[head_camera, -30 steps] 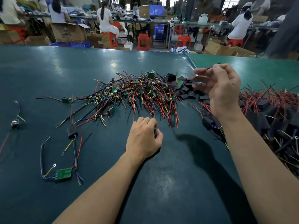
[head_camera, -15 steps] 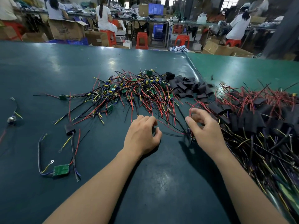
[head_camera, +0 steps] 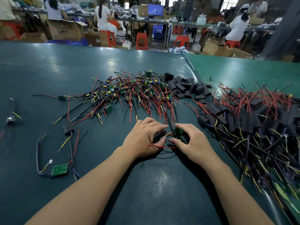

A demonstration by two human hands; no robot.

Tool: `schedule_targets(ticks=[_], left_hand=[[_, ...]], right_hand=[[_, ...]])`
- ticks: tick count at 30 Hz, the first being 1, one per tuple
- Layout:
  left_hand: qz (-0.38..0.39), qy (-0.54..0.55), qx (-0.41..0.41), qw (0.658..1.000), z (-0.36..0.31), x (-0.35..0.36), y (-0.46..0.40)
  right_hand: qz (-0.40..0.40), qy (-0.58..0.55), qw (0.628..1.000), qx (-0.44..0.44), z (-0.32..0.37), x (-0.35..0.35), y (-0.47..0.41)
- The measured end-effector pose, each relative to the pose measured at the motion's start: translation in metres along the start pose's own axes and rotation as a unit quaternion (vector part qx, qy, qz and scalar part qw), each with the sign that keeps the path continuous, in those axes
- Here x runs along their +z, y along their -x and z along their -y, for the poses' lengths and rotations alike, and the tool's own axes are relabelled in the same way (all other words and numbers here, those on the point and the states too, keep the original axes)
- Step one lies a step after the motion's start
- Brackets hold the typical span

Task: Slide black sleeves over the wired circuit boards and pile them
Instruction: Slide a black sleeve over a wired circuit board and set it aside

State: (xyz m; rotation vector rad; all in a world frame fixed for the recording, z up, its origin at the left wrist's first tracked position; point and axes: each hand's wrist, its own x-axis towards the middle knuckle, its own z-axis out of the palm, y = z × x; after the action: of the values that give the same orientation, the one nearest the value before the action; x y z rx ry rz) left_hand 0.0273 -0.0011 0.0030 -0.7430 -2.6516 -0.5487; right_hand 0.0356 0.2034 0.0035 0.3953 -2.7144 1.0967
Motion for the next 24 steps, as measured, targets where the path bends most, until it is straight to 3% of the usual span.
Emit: schedule_targets(ticks=[5,10,15,18,21,24], left_hand=[[-0.032,0.001,0.003,0.999,0.001,0.001,0.000],[-0.115,-0.009,-0.045,0.992,-0.005,0.001,0.003],[-0.130,-0.011,-0.043,0.990,-0.007,-0.001,0.002],[-0.088,-0.003,-0.006,0.996,-0.006,-0.003,0.003],[-0.042,-0.001,0.002,0.999,-0.002,-0.001,0.002],[-0.065,0.020,0.010,0.998,-0.002,0.000,0.002]], right_hand=[[-0.021,-0.153,0.988,0.022,0.006,0.004,0.000],[-0.077,-0.219,0.972,0.040,0.007,0.005,-0.002],[-0.052,-0.115,0.992,-0.011,0.012,0.010,0.000],[-0.045,-0.091,0.993,-0.054,0.014,0.008,0.003],[-0.022,-0.108,0.990,-0.083,0.018,0.011,0.004],[-0.017,-0.158,0.986,-0.057,0.019,0.011,0.003]])
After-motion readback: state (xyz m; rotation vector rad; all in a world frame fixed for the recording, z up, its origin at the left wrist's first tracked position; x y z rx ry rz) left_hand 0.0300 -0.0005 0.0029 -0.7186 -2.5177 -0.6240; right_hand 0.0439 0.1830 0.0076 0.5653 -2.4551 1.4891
